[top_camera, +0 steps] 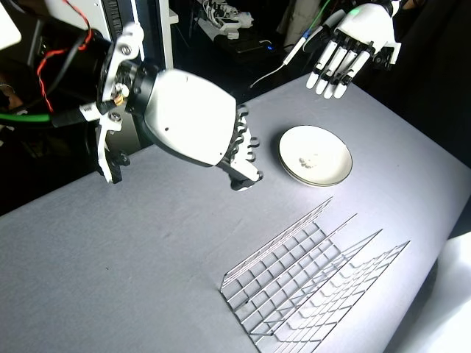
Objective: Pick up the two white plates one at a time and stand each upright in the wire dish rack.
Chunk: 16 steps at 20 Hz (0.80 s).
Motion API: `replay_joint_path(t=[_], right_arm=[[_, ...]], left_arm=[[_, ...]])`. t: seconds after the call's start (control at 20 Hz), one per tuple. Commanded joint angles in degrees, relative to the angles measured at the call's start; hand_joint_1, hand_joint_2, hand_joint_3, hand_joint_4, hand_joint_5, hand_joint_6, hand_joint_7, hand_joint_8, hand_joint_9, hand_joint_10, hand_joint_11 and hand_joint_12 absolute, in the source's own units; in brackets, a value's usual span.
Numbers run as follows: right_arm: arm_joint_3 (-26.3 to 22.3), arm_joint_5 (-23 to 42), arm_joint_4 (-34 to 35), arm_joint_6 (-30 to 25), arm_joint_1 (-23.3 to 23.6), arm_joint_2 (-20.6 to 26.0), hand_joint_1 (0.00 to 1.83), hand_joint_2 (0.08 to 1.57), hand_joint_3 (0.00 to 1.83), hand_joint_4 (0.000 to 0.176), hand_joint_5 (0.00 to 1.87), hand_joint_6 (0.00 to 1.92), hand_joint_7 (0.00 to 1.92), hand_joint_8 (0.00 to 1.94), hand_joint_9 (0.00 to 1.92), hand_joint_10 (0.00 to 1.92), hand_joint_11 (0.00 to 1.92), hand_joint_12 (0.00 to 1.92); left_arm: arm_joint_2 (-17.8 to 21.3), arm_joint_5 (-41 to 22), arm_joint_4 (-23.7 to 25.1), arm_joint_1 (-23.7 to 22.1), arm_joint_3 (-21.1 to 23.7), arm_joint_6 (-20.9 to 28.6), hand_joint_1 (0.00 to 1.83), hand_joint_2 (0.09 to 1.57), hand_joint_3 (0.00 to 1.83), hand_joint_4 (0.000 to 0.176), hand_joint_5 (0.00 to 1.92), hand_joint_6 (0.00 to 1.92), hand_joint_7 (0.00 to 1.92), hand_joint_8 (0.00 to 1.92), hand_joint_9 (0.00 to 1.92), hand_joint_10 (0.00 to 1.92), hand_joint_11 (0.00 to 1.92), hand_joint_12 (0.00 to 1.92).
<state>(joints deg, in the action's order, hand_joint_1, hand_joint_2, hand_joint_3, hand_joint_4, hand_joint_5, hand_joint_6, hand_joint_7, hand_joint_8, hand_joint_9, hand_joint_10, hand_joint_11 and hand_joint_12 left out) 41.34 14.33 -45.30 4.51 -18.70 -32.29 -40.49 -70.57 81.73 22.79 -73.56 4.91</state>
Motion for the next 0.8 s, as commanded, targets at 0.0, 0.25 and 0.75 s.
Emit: replay_joint_path(t=[0.0,0.25,0.75], right_arm=[[-0.1,5.4,1.3,-0.3,0.4,0.3,0.02,1.13,0.14,0.0,0.11,0.07,0.08,0.04,0.03,0.05,0.0,0.09],[0.0,8.0,1.4,-0.2,0.0,0.3,0.0,1.19,0.0,0.0,0.16,0.0,0.12,0.0,0.07,0.01,0.0,0.11],[0.8,10.0,1.4,1.7,-1.1,0.3,0.03,1.19,0.0,0.0,0.18,0.0,0.15,0.0,0.11,0.0,0.0,0.19]], left_arm=[[0.2,-3.4,-5.0,-0.5,-0.4,0.3,0.0,1.03,0.22,0.0,0.08,0.04,0.05,0.04,0.04,0.05,0.0,0.29],[-0.4,-4.4,-4.5,-1.0,-2.8,0.1,0.0,1.13,0.01,0.0,0.12,0.0,0.09,0.0,0.08,0.0,0.0,0.28],[0.1,-2.4,8.0,-5.7,-2.5,1.1,0.0,1.13,0.0,0.0,0.09,0.0,0.06,0.0,0.06,0.0,0.0,0.27]])
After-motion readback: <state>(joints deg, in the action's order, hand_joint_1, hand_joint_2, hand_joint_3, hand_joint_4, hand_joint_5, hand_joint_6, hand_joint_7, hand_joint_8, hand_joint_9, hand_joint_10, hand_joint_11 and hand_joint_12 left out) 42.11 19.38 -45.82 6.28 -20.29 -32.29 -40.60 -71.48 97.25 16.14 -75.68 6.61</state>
